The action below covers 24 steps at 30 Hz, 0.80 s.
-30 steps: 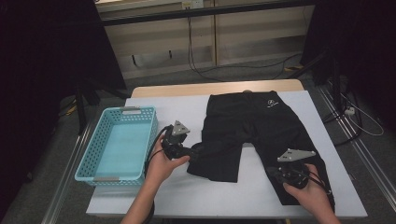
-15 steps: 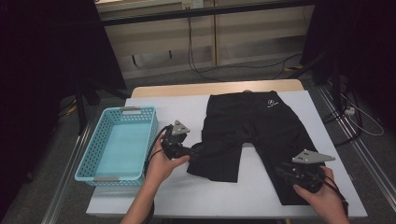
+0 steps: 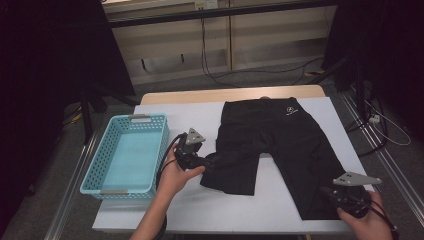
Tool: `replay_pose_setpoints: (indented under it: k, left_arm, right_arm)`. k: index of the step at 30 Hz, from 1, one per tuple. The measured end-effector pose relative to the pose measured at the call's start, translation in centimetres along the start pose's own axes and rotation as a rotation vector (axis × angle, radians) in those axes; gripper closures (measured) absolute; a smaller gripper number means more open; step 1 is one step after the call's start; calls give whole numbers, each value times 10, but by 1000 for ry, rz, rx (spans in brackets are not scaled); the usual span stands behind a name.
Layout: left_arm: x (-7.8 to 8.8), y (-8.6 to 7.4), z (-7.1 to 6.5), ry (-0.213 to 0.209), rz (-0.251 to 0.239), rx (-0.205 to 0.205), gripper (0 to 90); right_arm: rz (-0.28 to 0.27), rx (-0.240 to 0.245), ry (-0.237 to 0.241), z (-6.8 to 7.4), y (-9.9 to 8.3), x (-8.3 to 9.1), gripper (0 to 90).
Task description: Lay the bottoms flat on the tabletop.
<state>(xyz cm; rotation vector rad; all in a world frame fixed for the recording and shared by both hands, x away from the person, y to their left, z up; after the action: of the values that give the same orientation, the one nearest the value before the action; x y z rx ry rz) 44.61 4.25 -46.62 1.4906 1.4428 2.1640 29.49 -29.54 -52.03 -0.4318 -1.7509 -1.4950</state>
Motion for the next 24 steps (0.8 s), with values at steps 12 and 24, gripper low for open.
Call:
replay_pose_setpoints:
  k: [12, 24]
  left_arm:
    - [-1, 0, 1, 2, 4, -8, 98]
    - [0, 1, 3, 7, -7, -3, 98]
  right_arm:
    - [-54, -7, 25, 9, 5, 9, 789]
    - [-3, 29, 108, 33, -3, -3, 900]
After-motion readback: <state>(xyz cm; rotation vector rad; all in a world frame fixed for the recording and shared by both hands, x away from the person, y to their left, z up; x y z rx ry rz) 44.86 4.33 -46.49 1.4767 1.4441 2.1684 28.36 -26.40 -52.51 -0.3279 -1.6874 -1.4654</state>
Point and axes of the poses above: each handheld gripper's, and its own axes: x roughly backward along the jaws, y roughly out of its top, z roughly to its left, the point moved 10 cm from there along -x, roughly forward along the jaws, and after that the axes turned 2 degrees about -x, right-handed, at the moved point
